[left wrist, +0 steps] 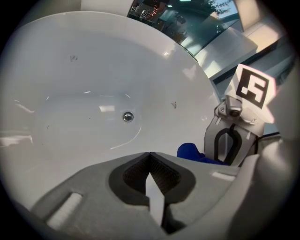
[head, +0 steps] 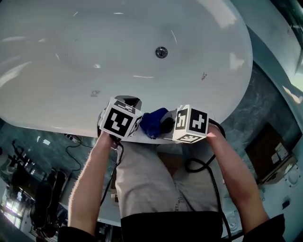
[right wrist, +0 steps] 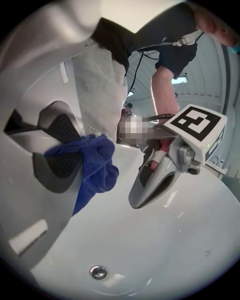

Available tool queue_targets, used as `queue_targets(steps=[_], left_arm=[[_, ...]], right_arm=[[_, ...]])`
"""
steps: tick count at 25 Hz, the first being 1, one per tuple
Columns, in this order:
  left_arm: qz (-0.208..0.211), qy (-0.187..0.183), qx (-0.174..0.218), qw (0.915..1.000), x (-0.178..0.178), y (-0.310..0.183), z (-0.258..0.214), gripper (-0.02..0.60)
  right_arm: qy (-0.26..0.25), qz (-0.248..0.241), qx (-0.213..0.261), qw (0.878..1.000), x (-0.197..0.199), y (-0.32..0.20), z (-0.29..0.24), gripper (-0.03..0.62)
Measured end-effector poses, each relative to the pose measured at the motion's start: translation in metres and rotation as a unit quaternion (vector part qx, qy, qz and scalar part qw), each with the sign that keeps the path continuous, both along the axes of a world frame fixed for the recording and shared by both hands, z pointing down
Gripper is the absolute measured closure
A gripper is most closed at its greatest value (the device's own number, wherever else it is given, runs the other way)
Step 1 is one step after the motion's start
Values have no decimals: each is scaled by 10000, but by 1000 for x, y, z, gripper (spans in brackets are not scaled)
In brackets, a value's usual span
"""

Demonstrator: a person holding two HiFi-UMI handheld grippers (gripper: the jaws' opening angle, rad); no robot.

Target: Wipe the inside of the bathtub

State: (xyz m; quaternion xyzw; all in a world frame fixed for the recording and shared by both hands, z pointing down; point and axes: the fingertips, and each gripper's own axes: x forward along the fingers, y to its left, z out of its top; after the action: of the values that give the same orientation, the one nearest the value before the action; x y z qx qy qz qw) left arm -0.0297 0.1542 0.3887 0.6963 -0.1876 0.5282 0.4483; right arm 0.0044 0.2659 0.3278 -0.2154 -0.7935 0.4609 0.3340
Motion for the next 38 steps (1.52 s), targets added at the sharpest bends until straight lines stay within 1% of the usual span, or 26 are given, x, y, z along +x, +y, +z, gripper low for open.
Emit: queue_targets(steps=[4, 9, 13, 15, 19, 21, 24, 26, 29, 32, 34, 36, 38], left_arm=[[-68, -31, -22, 10000, 0, 5, -8, 577], [-113, -51, -17, 9999, 5, 10, -7, 577], [-151, -25, 95, 9998, 7, 11, 2, 577], [-379, -49, 154, 9992, 3, 9, 3, 577], [-1161, -100, 290, 9928, -10, 1, 1, 577], [-1329, -79, 268, 9907, -12, 0, 2, 577], [-1309, -10, 218, 9912, -10, -3, 6, 577], [-1277, 47, 170, 9917, -7, -5, 10, 577], [-1374, 134, -15, 9904, -4, -6, 21, 577], [-1398, 202, -269, 9896, 1, -6, 35, 577], [-1323, 259, -346, 9903, 4, -10, 45, 577], [-1190, 221, -351, 9920, 4, -15, 56, 577], [-1040, 160, -444, 9935, 5, -10, 65, 577]], right_arm=[[-56, 22, -22, 10000, 6, 1, -13, 545], [-203, 53, -79, 9997, 7, -7, -10, 543], [-73, 219, 221, 9995, 11, -31, 12, 543], [34, 153, 375, 9992, 16, -42, 24, 543], [297, 121, 708, 9970, 29, -69, 42, 543], [436, 187, 868, 9951, 37, -86, 50, 543], [690, 252, 1117, 9910, 47, -113, 67, 543], [867, 295, 1189, 9887, 51, -128, 80, 543], [1148, 366, 1043, 9872, 56, -143, 102, 543], [1426, 308, 986, 9844, 61, -151, 128, 543], [1609, 296, 932, 9821, 64, -155, 146, 543], [1776, 266, 902, 9796, 66, -159, 165, 543], [1921, 166, 906, 9770, 67, -157, 184, 543]])
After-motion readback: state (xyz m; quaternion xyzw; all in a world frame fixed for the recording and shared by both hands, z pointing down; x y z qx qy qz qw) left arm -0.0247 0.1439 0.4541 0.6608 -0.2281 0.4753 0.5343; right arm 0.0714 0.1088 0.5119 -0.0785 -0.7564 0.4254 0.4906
